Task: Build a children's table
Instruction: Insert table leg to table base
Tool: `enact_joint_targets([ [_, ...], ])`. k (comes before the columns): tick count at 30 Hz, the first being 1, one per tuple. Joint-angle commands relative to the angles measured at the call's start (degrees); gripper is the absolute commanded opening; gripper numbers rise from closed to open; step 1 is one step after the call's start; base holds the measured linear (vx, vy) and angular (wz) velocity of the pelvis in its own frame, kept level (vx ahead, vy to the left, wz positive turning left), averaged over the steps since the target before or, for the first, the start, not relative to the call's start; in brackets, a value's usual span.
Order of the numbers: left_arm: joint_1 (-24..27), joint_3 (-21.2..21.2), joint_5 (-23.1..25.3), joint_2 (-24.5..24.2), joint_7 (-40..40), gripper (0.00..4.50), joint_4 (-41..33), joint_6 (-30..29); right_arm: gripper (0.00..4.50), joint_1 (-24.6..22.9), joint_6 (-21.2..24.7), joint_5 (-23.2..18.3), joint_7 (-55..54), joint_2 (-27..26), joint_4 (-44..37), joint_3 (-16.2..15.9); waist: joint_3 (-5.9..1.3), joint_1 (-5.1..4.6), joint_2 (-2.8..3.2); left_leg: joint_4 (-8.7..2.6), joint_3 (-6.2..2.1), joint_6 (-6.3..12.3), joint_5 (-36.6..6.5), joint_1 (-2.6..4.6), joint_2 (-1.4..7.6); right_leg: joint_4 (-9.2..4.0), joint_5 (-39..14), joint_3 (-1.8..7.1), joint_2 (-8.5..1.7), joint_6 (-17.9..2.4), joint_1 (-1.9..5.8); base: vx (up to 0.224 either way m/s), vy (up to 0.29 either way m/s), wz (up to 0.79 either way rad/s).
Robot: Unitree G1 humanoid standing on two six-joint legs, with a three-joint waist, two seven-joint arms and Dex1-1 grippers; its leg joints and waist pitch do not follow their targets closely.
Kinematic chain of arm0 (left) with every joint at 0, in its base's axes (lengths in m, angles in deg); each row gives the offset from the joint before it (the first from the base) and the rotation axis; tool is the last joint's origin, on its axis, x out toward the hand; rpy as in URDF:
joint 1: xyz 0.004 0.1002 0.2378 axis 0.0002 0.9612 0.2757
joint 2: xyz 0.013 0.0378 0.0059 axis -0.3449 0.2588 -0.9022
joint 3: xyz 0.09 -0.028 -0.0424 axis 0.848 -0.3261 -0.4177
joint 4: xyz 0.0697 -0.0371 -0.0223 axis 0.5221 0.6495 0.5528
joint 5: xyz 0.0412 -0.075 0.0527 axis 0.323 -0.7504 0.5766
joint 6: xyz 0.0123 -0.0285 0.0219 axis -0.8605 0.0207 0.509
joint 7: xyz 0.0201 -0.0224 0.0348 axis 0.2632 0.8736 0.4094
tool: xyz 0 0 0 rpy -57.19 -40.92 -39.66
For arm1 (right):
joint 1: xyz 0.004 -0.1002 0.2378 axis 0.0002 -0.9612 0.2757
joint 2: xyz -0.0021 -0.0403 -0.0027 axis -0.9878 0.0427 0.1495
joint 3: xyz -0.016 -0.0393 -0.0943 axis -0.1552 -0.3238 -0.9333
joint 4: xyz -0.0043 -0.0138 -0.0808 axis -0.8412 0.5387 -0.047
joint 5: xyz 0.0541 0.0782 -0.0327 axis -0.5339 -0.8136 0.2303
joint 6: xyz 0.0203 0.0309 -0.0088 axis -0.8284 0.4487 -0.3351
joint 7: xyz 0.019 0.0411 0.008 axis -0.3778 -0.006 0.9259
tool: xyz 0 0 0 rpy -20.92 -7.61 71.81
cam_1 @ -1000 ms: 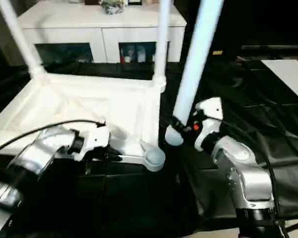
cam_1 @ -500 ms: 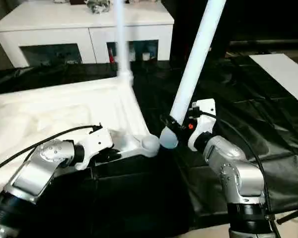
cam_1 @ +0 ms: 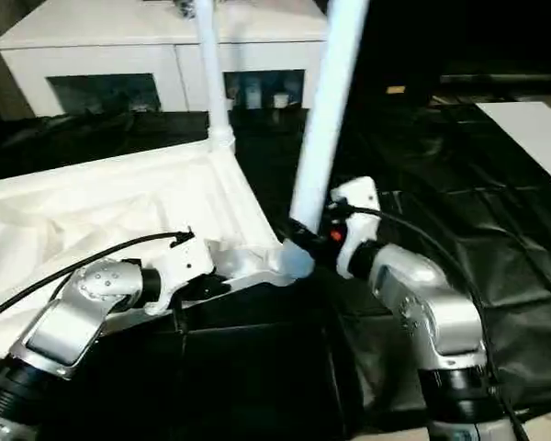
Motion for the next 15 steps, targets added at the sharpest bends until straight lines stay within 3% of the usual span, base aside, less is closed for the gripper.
enact_joint_targets([
  [1,-0.16,2.81,0.35,-0.06,-1.74,0.00,2.62,0.27,1.86,2.26,-1.99,0.16,1.95,0.11,2.57,-0.94,-3.16,0.22,-0.73,-3.89,-1.73,4.00,-5.77,1.38,3.96,-3.66,4.94,2.19,-3.31,-15.44,1.60,0.000,0.000,0.00],
  [2,-0.57,3.14,0.34,-0.07,-2.25,0.00,3.33,0.68,1.86,3.20,-2.59,0.53,2.69,0.07,4.58,-1.20,-3.06,0.20,-1.14,-3.94,-1.67,3.63,-6.96,1.37,3.97,-3.87,2.83,2.19,-3.37,-15.53,1.61,0.000,0.000,0.00],
  [4,-1.00,3.34,0.33,-0.07,-2.35,0.00,4.23,1.62,1.85,3.93,-3.07,0.81,3.47,0.24,6.26,-1.48,-3.04,0.34,-0.99,-3.98,-1.72,2.96,-7.40,1.45,4.07,-3.85,0.93,2.22,-3.42,-15.29,1.59,0.000,0.000,0.00],
  [9,-2.49,3.65,-0.19,0.20,-3.14,0.00,6.31,3.81,1.85,6.35,-5.00,1.97,6.11,1.01,11.72,-2.18,-3.33,0.57,-1.47,-3.73,-1.66,3.56,-4.98,1.42,3.97,-3.30,5.11,2.11,-3.35,-15.64,1.73,0.000,0.000,0.00],
  [11,-3.31,3.99,-0.16,0.26,-3.25,0.00,7.03,4.54,1.85,7.81,-5.51,2.08,7.69,1.27,15.10,-1.96,-3.18,0.59,-1.69,-3.70,-1.60,3.60,-5.72,1.34,3.94,-3.43,3.92,2.14,-3.44,-16.02,1.75,0.000,0.000,0.00],
  [12,-3.57,4.07,-0.17,0.32,-3.11,0.00,7.34,4.66,1.85,8.21,-5.82,2.19,8.17,1.35,16.14,-1.92,-3.15,0.75,-2.10,-3.70,-1.47,3.56,-5.86,1.45,4.03,-3.58,3.10,2.19,-3.46,-15.89,1.73,0.000,0.000,0.00],
  [13,-3.77,4.13,-0.21,0.36,-3.06,0.00,7.68,4.87,1.85,8.53,-6.25,2.30,8.60,1.41,17.00,-1.95,-3.10,0.91,-1.82,-3.76,-1.60,3.53,-6.00,1.37,4.13,-3.50,2.39,2.20,-3.60,-15.75,1.79,0.000,0.000,0.00],
  [15,-3.89,4.09,-0.32,0.33,-3.12,0.00,7.80,5.15,1.85,8.66,-6.66,2.40,9.23,1.54,17.98,-2.07,-3.17,0.91,-2.09,-3.74,-1.58,3.34,-5.94,1.46,4.14,-3.43,2.15,2.13,-3.49,-15.64,1.73,0.000,0.000,0.00],
])
